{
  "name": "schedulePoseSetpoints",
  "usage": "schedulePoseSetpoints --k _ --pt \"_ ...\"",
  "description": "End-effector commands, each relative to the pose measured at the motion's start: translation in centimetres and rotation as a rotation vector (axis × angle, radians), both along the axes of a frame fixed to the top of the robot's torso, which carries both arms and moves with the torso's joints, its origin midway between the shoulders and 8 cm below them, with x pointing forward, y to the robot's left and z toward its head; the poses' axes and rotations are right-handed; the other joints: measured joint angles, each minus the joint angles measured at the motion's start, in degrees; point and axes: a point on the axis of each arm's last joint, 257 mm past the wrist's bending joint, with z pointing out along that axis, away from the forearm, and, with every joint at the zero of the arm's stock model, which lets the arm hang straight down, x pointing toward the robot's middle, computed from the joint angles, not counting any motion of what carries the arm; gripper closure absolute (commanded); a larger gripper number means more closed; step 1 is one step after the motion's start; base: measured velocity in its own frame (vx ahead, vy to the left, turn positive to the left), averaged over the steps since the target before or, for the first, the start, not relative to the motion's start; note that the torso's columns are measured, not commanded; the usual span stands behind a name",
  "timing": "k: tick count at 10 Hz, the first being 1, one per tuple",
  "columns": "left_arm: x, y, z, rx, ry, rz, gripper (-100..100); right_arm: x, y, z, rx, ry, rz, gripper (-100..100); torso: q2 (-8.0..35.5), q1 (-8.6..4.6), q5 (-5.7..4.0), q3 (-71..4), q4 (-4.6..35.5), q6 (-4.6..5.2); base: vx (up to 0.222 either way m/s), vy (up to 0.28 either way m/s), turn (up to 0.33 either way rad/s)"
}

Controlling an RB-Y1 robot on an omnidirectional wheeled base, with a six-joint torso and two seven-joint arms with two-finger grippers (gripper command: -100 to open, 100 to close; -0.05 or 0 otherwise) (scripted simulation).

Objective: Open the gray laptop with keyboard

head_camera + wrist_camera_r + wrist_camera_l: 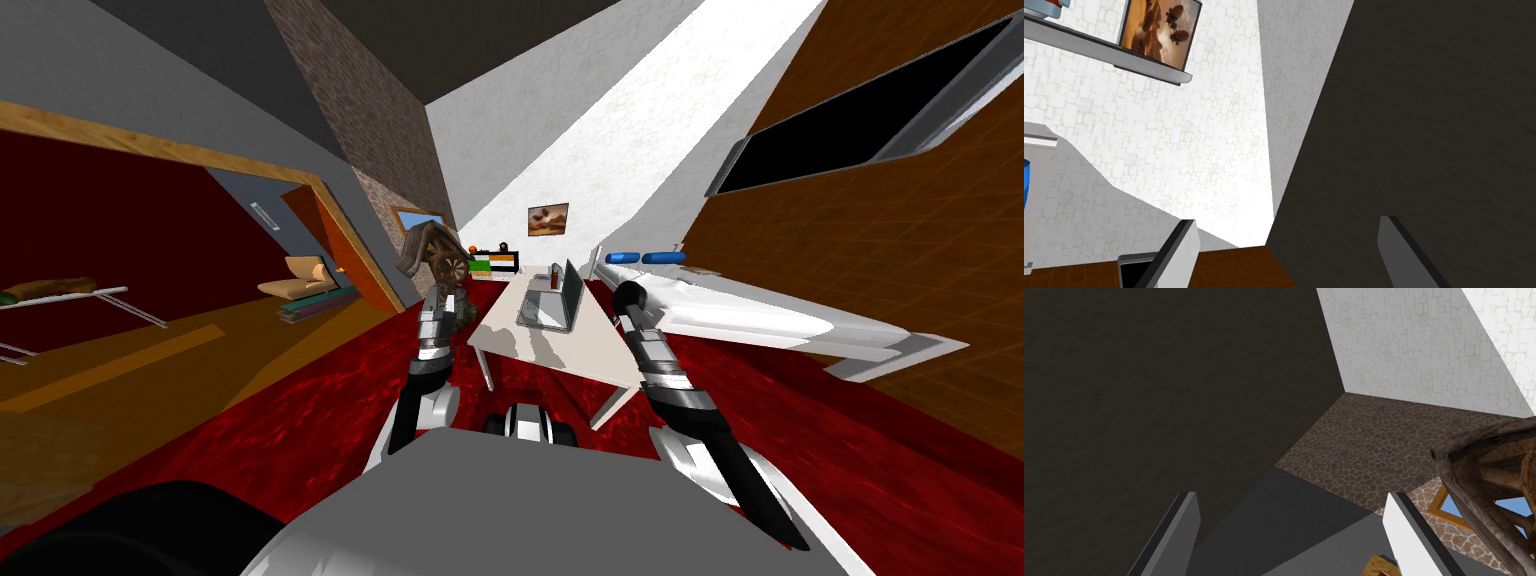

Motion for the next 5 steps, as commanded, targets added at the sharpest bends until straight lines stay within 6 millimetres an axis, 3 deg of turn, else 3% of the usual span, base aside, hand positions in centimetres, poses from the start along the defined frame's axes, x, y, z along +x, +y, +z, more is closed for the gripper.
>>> schedulePoseSetpoints --k 1,5 --pt "0.0 0.0 0.0 0.000 0.000 0.000 0 0.4 -1.6 -1.5 -0.178 0.051 -0.070 -100 0.0 -0.02 0.00 0.0 0.0 0.00 -0.082 0.085 0.119" --pt "0.0 0.0 0.0 0.000 0.000 0.000 0 1.1 -4.7 -3.9 -0.467 0.132 -0.180 -100 -0.1 -0.04 -0.01 -0.1 0.0 0.00 -0.052 0.098 0.107"
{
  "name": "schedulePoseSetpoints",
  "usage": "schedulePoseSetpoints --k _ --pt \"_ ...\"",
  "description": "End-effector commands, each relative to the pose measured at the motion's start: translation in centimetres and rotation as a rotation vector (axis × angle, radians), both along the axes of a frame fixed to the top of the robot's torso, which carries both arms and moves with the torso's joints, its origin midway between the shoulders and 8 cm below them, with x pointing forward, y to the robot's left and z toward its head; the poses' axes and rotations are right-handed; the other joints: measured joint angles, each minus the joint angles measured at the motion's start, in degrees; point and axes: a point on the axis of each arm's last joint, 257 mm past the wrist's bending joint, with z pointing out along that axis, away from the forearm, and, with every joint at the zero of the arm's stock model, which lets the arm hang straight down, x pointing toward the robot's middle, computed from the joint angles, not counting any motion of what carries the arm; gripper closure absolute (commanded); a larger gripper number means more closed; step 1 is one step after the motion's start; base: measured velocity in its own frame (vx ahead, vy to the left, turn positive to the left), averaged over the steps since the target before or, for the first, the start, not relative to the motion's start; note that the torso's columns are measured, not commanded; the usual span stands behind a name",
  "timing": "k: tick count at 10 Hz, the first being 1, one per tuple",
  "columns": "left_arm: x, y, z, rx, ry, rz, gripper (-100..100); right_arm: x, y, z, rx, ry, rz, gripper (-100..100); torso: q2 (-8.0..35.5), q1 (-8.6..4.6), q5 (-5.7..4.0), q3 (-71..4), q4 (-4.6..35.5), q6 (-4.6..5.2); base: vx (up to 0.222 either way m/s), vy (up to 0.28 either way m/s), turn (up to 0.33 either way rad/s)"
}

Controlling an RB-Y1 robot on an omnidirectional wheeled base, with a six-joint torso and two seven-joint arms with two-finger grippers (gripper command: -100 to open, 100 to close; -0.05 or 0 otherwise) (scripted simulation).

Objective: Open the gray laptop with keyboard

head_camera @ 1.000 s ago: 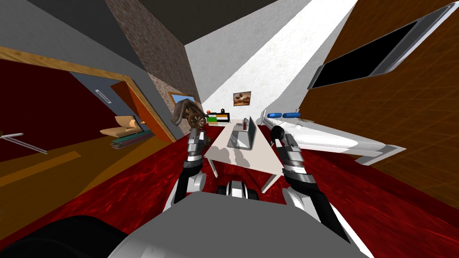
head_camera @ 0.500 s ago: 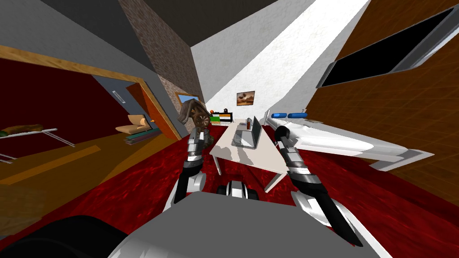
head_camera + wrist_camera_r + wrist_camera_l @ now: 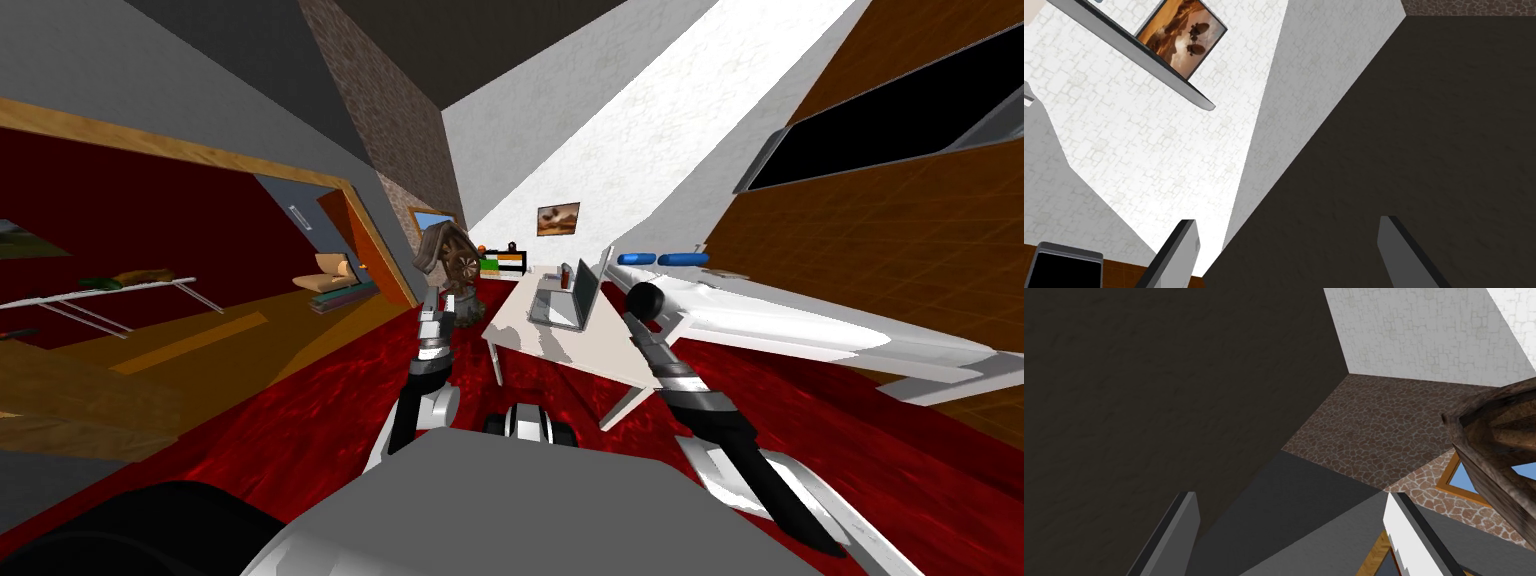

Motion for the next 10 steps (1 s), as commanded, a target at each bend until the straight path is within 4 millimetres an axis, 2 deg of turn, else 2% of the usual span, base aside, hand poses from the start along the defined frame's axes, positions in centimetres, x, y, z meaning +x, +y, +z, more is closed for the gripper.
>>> schedulePoseSetpoints --k 1,5,10 --pt "0.0 0.0 0.0 0.000 0.000 0.000 0 0.5 -2.7 -1.7 -0.196 0.057 -0.076 -100 0.0 0.02 0.00 0.0 0.0 0.00 -0.038 0.104 0.131" --pt "0.0 0.0 0.0 0.000 0.000 0.000 0 0.9 -7.7 -4.2 -0.493 0.158 -0.196 -100 0.0 0.01 0.00 0.0 0.0 -0.01 -0.014 0.109 0.109" --pt "0.0 0.0 0.0 0.000 0.000 0.000 0 1.0 -16.0 -6.4 -0.860 0.299 -0.340 -100 0.0 0.00 0.00 0.0 0.0 -0.01 0.047 0.113 0.093"
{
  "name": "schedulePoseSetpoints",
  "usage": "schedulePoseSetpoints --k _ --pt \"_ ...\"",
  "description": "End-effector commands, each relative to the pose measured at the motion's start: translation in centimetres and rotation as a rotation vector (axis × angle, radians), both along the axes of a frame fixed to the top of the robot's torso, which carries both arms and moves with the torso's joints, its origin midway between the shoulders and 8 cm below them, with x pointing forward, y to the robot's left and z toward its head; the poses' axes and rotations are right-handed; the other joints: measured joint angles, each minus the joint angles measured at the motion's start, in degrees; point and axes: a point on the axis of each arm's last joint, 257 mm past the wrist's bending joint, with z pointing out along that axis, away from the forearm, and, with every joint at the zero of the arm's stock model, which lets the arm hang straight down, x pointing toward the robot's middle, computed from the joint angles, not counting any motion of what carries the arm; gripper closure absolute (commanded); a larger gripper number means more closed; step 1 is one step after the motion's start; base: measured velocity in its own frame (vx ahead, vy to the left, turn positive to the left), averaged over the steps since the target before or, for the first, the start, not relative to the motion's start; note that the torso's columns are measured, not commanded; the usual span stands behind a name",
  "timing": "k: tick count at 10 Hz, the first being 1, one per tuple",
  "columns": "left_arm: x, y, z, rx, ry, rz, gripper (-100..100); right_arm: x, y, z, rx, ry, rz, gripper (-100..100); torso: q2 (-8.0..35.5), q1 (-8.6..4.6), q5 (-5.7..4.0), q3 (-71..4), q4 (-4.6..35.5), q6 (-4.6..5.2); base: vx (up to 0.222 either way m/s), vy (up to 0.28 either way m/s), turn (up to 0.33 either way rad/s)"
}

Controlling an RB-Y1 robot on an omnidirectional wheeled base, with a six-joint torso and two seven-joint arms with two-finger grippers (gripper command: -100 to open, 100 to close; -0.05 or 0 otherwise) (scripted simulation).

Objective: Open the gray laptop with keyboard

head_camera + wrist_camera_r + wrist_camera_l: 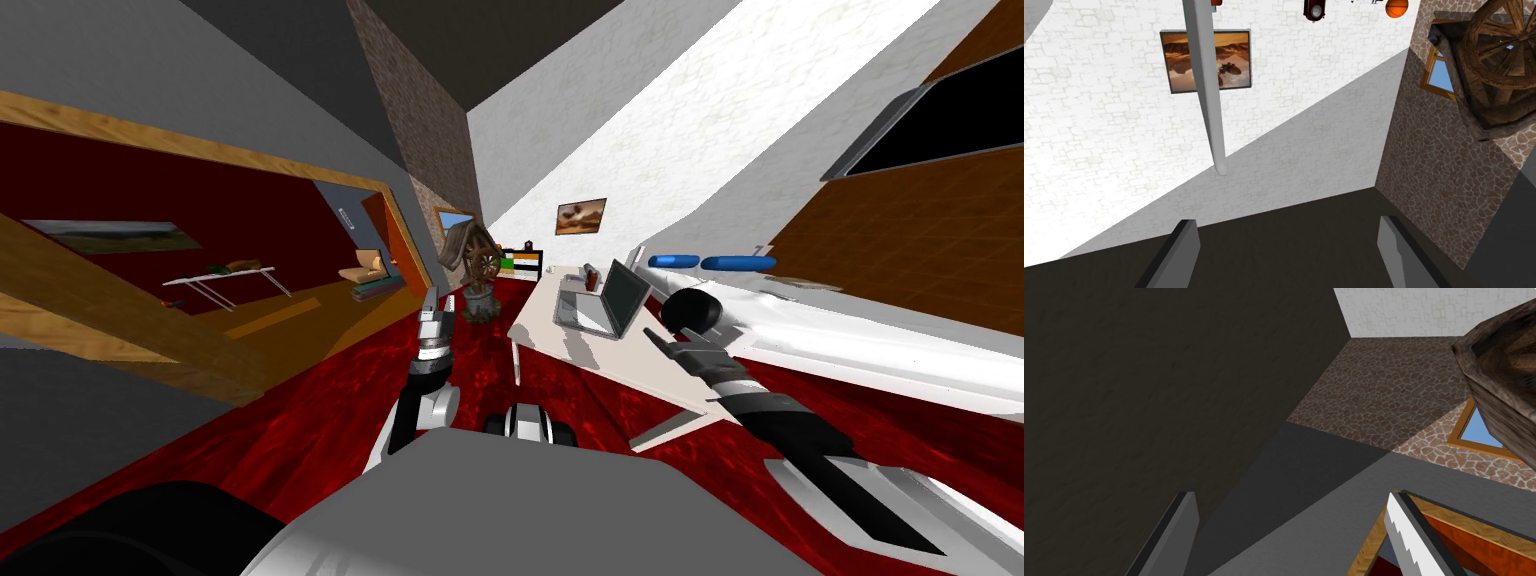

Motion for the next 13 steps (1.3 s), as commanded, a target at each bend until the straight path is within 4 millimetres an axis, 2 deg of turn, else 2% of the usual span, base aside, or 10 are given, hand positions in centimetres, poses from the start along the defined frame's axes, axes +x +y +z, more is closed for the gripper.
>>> schedulePoseSetpoints --k 1,3,4,10,11,12,13 --pt "0.0 0.0 0.0 0.000 0.000 0.000 0 -0.3 -4.4 -0.8 -0.189 0.074 -0.079 -100 0.0 -0.05 -0.02 0.0 0.0 0.01 0.072 0.086 0.084" --pt "0.0 0.0 0.0 0.000 0.000 0.000 0 -0.6 -8.1 -0.9 -0.318 0.126 -0.140 -100 0.0 -0.05 -0.02 0.0 0.0 0.01 0.080 0.086 0.081" --pt "0.0 0.0 0.0 0.000 0.000 0.000 0 -0.6 -8.1 -0.8 -0.322 0.127 -0.138 -100 0.0 0.03 0.00 0.0 0.0 0.01 0.077 0.095 0.021" --pt "0.0 0.0 0.0 0.000 0.000 0.000 0 -1.9 -18.1 1.4 -0.661 0.254 -0.306 -100 0.0 -0.02 0.01 0.0 0.0 0.00 0.092 0.070 0.060" --pt "0.0 0.0 0.0 0.000 0.000 0.000 0 -2.2 -19.5 1.9 -0.707 0.269 -0.331 -100 0.0 -0.02 -0.01 0.0 0.0 0.00 0.107 0.063 0.050" --pt "0.0 0.0 0.0 0.000 0.000 0.000 0 -2.2 -19.5 1.9 -0.707 0.269 -0.331 -100 0.0 -0.01 -0.01 0.0 0.0 0.02 0.067 0.055 0.010" --pt "0.0 0.0 0.0 0.000 0.000 0.000 0 -2.4 -20.7 2.5 -0.749 0.283 -0.353 -100 0.2 -0.02 -0.01 0.1 0.0 0.01 0.053 0.050 0.029"
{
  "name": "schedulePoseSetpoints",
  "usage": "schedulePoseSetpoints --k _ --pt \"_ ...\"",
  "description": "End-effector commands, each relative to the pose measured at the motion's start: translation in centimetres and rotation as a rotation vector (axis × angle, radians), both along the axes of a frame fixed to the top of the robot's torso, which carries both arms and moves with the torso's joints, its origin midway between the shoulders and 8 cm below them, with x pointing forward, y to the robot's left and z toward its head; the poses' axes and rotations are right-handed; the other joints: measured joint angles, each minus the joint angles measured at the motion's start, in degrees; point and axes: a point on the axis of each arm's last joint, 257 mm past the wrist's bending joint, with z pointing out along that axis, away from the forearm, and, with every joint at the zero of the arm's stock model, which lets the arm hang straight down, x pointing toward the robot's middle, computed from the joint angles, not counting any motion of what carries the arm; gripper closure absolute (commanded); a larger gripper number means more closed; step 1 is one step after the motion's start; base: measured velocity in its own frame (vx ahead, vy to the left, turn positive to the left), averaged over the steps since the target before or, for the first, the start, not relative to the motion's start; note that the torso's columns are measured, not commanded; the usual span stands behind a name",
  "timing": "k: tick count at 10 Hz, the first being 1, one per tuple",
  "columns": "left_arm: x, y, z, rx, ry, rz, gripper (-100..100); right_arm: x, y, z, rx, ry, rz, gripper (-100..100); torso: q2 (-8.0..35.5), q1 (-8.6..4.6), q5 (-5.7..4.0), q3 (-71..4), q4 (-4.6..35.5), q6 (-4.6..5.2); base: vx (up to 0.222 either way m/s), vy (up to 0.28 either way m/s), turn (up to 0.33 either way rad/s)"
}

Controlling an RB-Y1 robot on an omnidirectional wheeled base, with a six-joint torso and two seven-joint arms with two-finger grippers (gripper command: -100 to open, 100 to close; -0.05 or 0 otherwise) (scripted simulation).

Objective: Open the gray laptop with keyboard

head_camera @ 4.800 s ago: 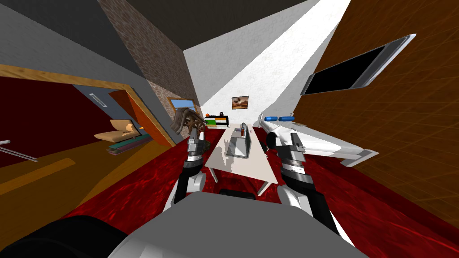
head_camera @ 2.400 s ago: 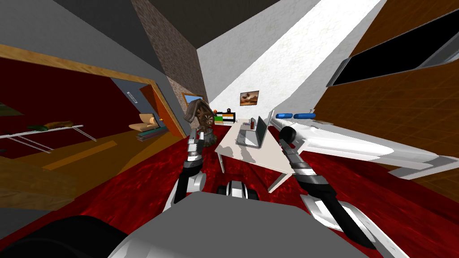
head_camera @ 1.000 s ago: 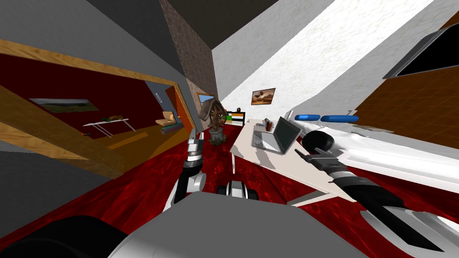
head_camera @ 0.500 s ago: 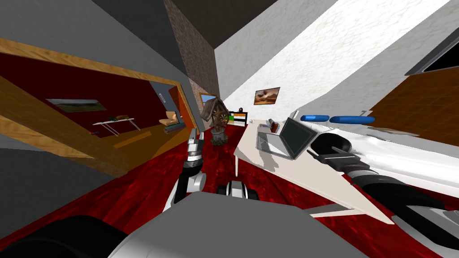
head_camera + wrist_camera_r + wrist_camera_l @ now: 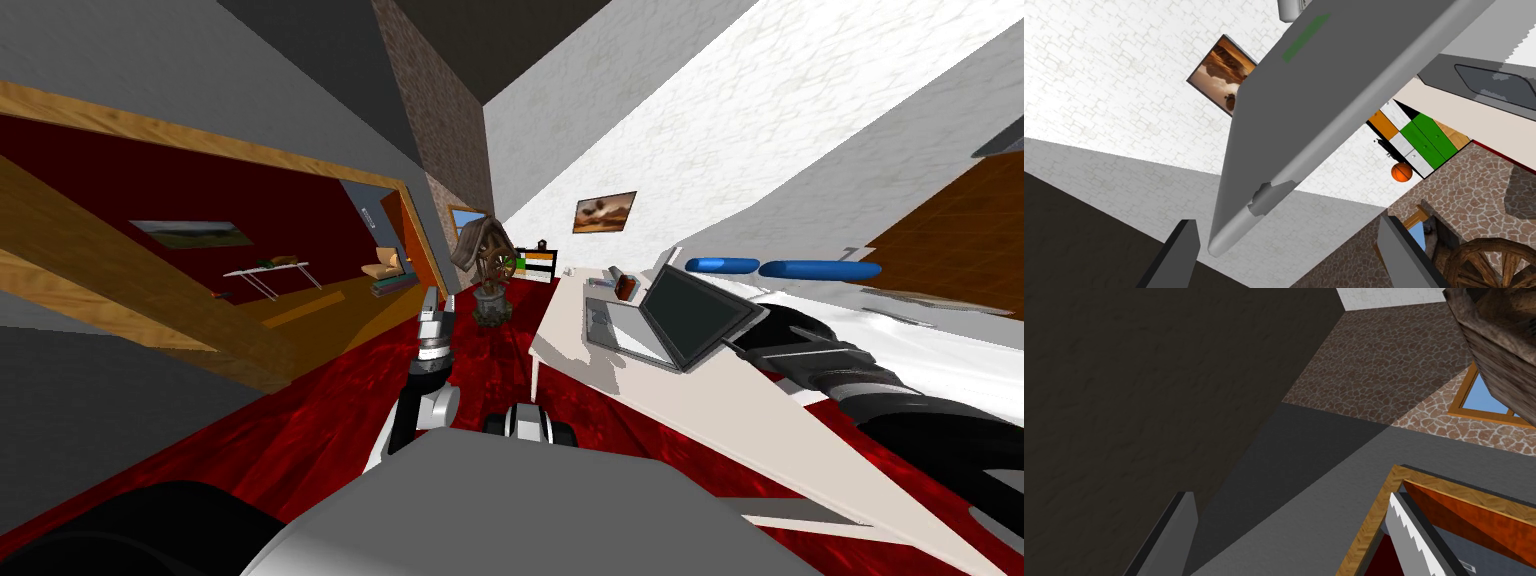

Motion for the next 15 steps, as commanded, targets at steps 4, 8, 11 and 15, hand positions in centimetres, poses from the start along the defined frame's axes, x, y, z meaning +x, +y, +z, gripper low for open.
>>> schedulePoseSetpoints --k 4,8,11,15 --pt "0.0 0.0 0.0 0.000 0.000 0.000 0 -0.6 -5.1 3.4 -0.191 0.054 -0.087 -100 -0.1 0.02 0.01 -0.1 0.0 -0.01 0.055 0.052 0.038" --pt "0.0 0.0 0.0 0.000 0.000 0.000 0 -0.7 -4.6 2.8 -0.247 0.079 -0.087 100 -0.1 -0.06 -0.20 0.0 -0.1 -0.06 0.017 0.013 0.001" --pt "0.0 0.0 0.0 0.000 0.000 0.000 0 -1.0 -4.1 2.0 -0.354 0.131 -0.090 100 -0.6 -0.02 -0.34 -0.3 -0.4 -0.17 0.053 0.115 0.021" --pt "0.0 0.0 0.0 0.000 0.000 0.000 0 -1.5 -3.5 1.2 -0.497 0.196 -0.092 100 -0.3 -0.57 -0.35 -0.2 -0.2 0.05 0.057 0.096 0.033"
